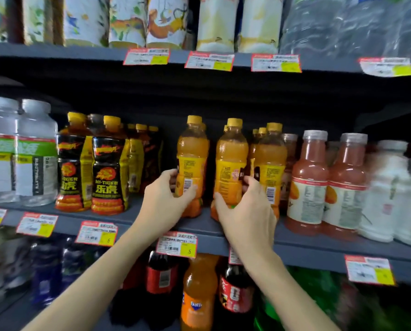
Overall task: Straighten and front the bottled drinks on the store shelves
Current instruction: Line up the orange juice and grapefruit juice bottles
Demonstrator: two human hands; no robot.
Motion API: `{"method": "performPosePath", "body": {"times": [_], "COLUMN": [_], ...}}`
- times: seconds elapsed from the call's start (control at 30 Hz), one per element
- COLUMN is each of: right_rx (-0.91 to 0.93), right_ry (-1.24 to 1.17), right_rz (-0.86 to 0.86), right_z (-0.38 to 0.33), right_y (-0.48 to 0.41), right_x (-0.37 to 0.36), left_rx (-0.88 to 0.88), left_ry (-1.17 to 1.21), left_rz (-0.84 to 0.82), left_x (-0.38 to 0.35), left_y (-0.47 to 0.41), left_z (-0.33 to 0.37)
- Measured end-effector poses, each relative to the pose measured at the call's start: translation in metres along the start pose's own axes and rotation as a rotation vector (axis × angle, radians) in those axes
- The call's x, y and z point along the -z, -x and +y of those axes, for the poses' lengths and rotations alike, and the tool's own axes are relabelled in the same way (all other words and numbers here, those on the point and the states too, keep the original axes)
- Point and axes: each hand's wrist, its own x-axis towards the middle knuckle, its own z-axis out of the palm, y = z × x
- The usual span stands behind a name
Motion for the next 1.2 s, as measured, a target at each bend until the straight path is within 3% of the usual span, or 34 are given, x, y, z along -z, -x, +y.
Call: {"method": "performPosePath", "body": {"times": [0.23,0.37,0.6,0.77,0.93,1.07,1.2], "right_rx": [0.053,0.034,-0.022,-0.028,0.001,0.049,0.100], "right_ry": [0.095,0.110,-0.091,-0.050,-0.031,-0.230,-0.232], "right_rz": [0.067,0.029,-0.120,-0.121,-0.192,-0.391,-0.352], "right_z": [-0.001,-0.008,-0.007,-0.008,-0.010,0.000,0.014], "right_y": [0.001,0.002,-0.005,-0.004,-0.005,-0.007,-0.005], "right_x": [-0.003,0.000,0.007,0.005,0.008,0.022,0.022], "left_rx": [-0.103,-0.081,-0.055,-0.042,0.002,0.018,-0.041], "left_ry": [0.025,0.079,0.106,0.077,0.023,0.114,0.073], "left_rz": [0.029,-0.007,-0.050,-0.066,-0.217,-0.366,-0.317], "left_x": [-0.003,-0.001,0.002,0.011,0.022,0.034,0.035], "left_y": [0.003,0.002,0.001,-0.004,-0.005,-0.006,-0.004], "left_z": [-0.010,-0.008,-0.008,-0.010,-0.011,-0.019,-0.022]}}
